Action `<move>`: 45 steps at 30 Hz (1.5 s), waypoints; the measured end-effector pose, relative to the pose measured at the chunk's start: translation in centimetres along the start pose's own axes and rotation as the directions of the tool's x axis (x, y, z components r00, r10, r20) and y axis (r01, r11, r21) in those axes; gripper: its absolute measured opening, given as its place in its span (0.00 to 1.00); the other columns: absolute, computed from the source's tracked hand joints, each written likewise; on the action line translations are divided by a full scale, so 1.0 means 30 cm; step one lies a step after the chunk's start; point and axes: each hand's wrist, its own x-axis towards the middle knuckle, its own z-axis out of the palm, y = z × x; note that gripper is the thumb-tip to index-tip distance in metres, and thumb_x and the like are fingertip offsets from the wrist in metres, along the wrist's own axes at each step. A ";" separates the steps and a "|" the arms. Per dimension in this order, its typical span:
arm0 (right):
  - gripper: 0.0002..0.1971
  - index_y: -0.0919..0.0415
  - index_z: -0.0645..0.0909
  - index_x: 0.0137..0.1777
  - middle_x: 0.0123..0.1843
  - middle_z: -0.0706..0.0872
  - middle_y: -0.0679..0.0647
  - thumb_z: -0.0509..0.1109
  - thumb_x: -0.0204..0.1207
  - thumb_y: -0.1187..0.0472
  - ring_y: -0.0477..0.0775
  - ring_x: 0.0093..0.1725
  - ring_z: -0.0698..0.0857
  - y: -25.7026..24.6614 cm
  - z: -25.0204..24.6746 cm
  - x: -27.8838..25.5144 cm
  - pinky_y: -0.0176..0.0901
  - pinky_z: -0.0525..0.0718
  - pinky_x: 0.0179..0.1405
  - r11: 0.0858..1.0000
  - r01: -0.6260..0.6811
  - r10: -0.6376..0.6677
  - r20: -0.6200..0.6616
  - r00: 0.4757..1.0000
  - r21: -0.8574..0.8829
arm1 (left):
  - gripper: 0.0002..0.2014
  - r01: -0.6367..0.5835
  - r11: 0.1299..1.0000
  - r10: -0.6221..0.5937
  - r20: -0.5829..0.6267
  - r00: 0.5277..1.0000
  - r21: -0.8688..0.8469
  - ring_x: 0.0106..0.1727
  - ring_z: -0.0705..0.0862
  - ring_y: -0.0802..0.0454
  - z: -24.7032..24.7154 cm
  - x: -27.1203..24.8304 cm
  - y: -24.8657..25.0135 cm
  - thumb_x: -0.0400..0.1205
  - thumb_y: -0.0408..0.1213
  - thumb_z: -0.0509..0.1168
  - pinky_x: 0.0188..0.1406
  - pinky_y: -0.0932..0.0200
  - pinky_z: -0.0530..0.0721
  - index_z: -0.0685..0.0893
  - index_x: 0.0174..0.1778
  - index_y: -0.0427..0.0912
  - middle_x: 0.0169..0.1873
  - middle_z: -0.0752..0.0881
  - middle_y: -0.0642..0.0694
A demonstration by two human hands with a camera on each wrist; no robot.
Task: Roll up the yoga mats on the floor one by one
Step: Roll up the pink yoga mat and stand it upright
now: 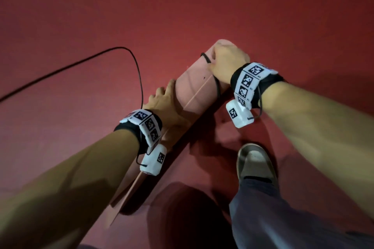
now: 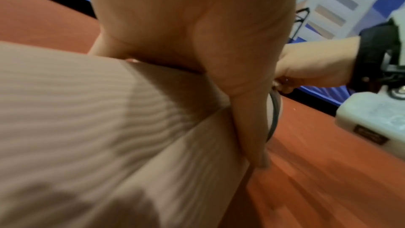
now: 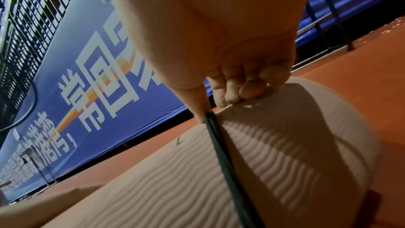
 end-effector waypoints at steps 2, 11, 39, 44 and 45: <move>0.08 0.60 0.80 0.56 0.51 0.83 0.57 0.64 0.81 0.59 0.63 0.51 0.84 -0.020 0.006 0.009 0.53 0.84 0.48 0.999 -0.005 0.005 0.008 1.000 -0.052 | 0.72 0.024 1.000 -0.024 0.023 0.999 0.003 0.73 0.73 0.32 0.012 -0.017 -0.033 0.52 0.64 0.84 0.64 0.30 0.80 0.40 0.83 0.64 0.74 0.69 0.43; 0.10 0.64 0.85 0.56 0.54 0.88 0.61 0.63 0.81 0.67 0.66 0.49 0.87 -0.145 0.015 -0.026 0.56 0.87 0.51 0.992 0.115 -0.100 0.227 0.969 -0.055 | 0.59 -0.052 0.998 0.047 -0.173 0.984 -0.027 0.70 0.77 0.39 0.058 -0.052 0.039 0.56 0.62 0.81 0.60 0.38 0.77 0.58 0.82 0.60 0.69 0.79 0.50; 0.06 0.58 0.81 0.47 0.50 0.79 0.52 0.73 0.80 0.57 0.58 0.51 0.81 0.046 0.227 -0.131 0.49 0.78 0.43 0.967 -0.034 0.079 -0.169 0.982 0.254 | 0.69 0.012 0.975 -0.007 0.023 1.000 -0.220 0.72 0.78 0.41 -0.054 0.064 -0.202 0.51 0.60 0.87 0.70 0.45 0.79 0.56 0.87 0.58 0.75 0.77 0.48; 0.05 0.59 0.81 0.45 0.47 0.82 0.53 0.72 0.78 0.59 0.60 0.49 0.82 -0.006 0.236 -0.157 0.45 0.73 0.43 0.970 0.044 -0.053 0.030 0.998 0.237 | 0.62 -0.006 0.927 -0.013 -0.048 0.999 -0.376 0.66 0.83 0.47 -0.077 0.069 -0.227 0.44 0.57 0.88 0.69 0.49 0.81 0.73 0.79 0.58 0.62 0.86 0.55; 0.06 0.60 0.81 0.45 0.46 0.82 0.53 0.73 0.78 0.59 0.60 0.48 0.82 -0.020 0.241 -0.168 0.45 0.74 0.42 0.966 0.051 -0.077 0.095 0.992 0.252 | 0.61 -0.009 0.923 -0.012 -0.051 0.999 -0.384 0.65 0.84 0.47 -0.087 0.066 -0.223 0.43 0.57 0.88 0.68 0.49 0.81 0.75 0.78 0.58 0.61 0.87 0.55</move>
